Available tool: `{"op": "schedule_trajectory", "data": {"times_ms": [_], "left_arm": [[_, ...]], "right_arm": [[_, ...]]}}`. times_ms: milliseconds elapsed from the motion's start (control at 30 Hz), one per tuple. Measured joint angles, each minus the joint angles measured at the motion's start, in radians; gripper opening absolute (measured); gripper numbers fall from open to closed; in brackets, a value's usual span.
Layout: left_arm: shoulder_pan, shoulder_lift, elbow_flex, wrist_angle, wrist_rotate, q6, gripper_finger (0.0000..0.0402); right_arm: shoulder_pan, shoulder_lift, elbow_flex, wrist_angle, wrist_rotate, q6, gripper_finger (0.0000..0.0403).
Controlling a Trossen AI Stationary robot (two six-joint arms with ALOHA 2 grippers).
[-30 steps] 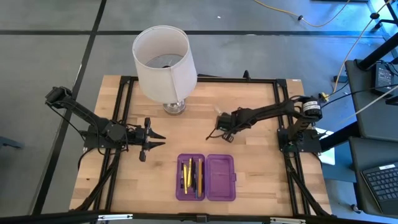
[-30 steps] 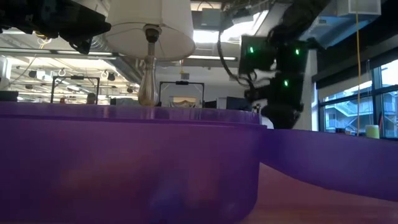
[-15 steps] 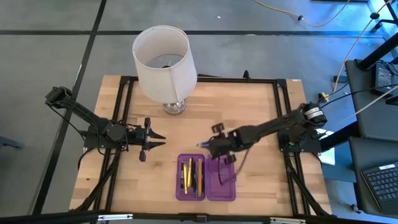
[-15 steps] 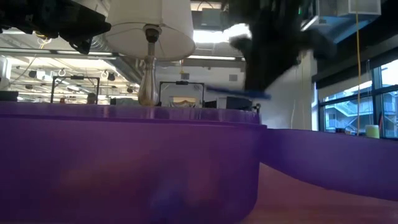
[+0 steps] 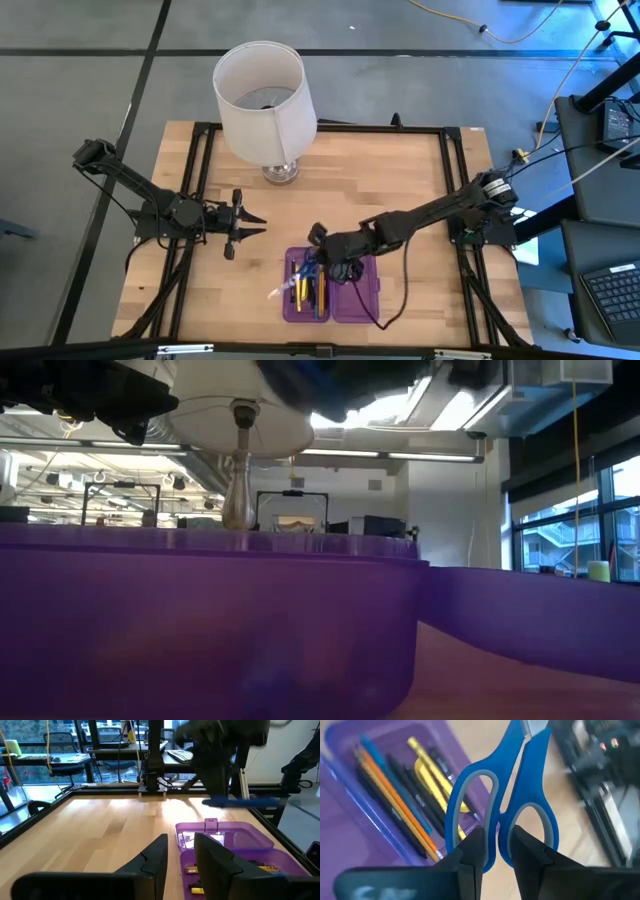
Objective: Pick & place school supplies into a supply box
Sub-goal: Put the blue scissors into the violet supply box
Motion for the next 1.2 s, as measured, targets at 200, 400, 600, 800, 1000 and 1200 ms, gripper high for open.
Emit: {"op": "schedule_trajectory", "data": {"times_ms": [200, 400, 600, 800, 1000, 1200], "left_arm": [[0.0, 0.0, 0.0, -0.008, 0.0, 0.002, 0.0088], [0.0, 0.0, 0.0, -0.009, 0.0, 0.002, 0.0088], [0.0, 0.0, 0.0, -0.021, -0.003, 0.002, 0.0088], [0.0, 0.0, 0.0, -0.022, -0.003, 0.002, 0.0088], [0.0, 0.0, 0.0, -0.022, -0.003, 0.002, 0.0088], [0.0, 0.0, 0.0, -0.022, -0.004, 0.003, 0.0088]], "right_arm": [[0.018, 0.118, 0.0, 0.012, -0.016, -0.214, 0.0081], [0.053, 0.18, -0.001, 0.008, 0.045, -0.511, 0.0082], [0.038, 0.182, -0.001, 0.005, 0.014, -0.476, 0.0082], [0.014, 0.182, -0.001, 0.001, -0.073, -0.463, 0.0082], [-0.005, 0.183, -0.001, 0.009, -0.139, -0.344, 0.0082], [-0.016, 0.216, 0.0, 0.04, -0.164, -0.309, 0.0082]]}}
